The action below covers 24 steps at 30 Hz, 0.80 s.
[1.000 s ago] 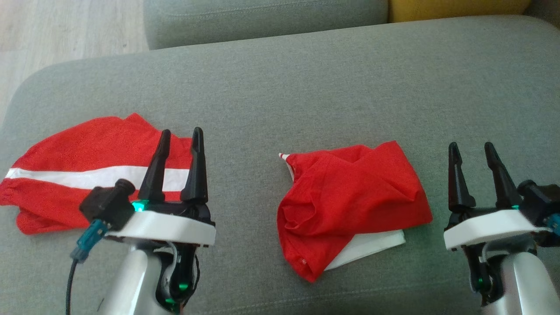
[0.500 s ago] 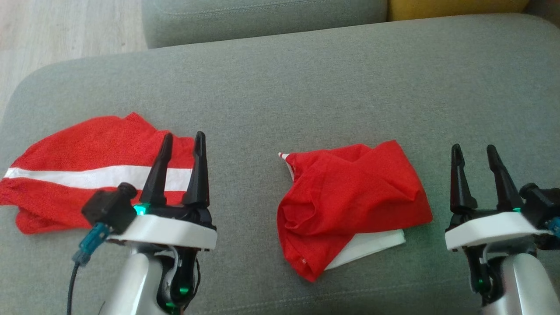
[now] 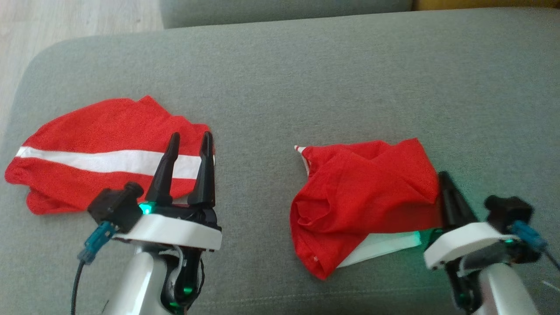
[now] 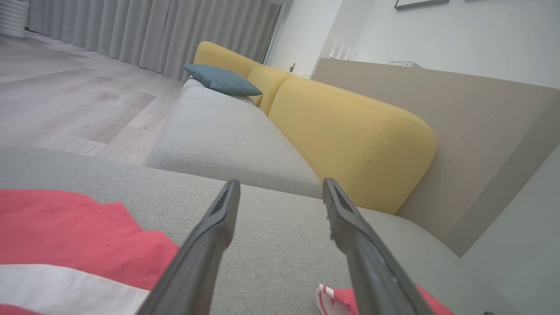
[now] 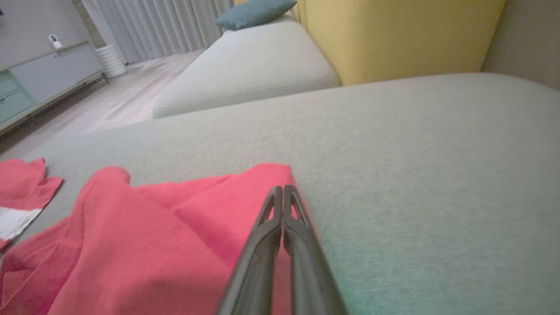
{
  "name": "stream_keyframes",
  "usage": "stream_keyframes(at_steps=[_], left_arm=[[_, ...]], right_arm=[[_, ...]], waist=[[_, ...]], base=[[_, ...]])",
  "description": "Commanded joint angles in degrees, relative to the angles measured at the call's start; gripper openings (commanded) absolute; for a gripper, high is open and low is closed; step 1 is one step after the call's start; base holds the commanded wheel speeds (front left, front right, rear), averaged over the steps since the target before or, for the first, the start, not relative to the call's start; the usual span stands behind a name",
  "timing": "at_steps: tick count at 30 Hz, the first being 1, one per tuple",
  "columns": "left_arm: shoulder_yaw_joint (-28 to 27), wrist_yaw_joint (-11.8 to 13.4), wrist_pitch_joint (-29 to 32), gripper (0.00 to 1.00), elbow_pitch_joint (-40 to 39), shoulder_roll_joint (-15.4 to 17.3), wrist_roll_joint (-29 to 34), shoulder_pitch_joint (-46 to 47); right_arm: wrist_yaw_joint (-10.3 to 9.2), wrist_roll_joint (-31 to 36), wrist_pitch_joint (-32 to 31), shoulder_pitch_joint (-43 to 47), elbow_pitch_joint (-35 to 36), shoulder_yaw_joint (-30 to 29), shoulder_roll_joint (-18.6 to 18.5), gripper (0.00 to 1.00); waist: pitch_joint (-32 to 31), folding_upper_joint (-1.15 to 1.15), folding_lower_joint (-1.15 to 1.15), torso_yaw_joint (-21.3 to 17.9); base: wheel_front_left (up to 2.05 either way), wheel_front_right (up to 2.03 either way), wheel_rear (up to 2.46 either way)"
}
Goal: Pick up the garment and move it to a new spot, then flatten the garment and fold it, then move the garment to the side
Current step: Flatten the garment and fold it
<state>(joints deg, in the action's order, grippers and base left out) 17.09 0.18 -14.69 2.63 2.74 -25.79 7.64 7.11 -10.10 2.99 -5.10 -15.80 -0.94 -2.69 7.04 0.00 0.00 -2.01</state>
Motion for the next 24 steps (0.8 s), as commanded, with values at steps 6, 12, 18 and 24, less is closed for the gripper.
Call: stream_keyframes(at_steps=[6, 12, 18, 24], left_arm=[[-0.9, -0.3, -0.3, 1.0, -1.5, 0.1, 0.1, 3.7], [-1.0, 0.0, -0.3, 1.0, -1.2, 0.1, -0.3, 4.4], [-1.1, 0.4, -0.3, 1.0, -1.3, 0.1, -0.8, 4.2], [-1.0, 0.6, -0.3, 1.0, -1.3, 0.1, -1.1, 3.8]], right_arm=[[0.37, -1.4, -1.3, -4.8, -4.0, 8.4, -0.2, 0.0], [0.37, -3.3, -2.1, -6.5, -7.2, 16.2, -0.2, 0.0], [0.37, -4.4, -3.2, -6.5, -8.2, 21.2, -0.2, 0.0], [0.37, -5.2, -6.2, -6.2, -8.6, 24.6, -0.2, 0.0]], waist=[[1.9, 0.0, 0.0, 2.2], [2.2, 0.0, 0.0, 3.8], [1.9, 0.0, 0.0, 4.9], [1.4, 0.0, 0.0, 5.3]], base=[[0.0, 0.0, 0.0], [0.0, 0.0, 0.0], [0.0, 0.0, 0.0], [0.0, 0.0, 0.0]])
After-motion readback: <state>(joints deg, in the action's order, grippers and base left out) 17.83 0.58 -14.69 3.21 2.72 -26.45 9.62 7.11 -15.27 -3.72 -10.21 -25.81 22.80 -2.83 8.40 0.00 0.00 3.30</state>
